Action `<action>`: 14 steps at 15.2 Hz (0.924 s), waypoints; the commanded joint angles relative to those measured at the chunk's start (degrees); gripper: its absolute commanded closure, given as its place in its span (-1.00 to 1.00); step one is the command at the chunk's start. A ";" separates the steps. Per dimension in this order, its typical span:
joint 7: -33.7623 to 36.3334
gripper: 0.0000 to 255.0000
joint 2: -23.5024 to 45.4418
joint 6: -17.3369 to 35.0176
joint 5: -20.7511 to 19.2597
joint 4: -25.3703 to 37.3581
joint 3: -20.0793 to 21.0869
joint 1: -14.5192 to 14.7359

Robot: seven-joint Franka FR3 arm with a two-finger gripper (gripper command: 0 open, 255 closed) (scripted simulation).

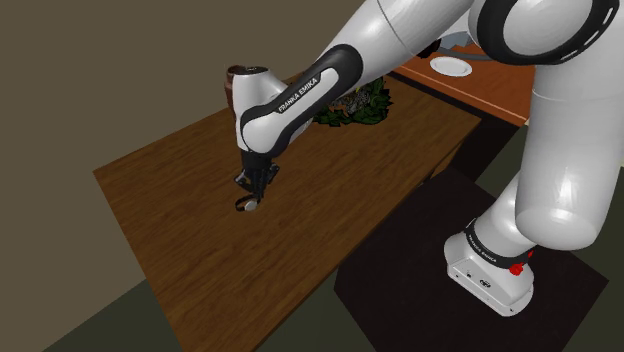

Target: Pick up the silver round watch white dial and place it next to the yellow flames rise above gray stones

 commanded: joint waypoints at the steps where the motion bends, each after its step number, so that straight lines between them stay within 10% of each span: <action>1: 0.04 1.00 -0.87 -0.85 0.21 0.03 0.17 -0.16; 14: 0.59 1.00 -7.12 -8.98 1.75 2.20 1.17 -1.23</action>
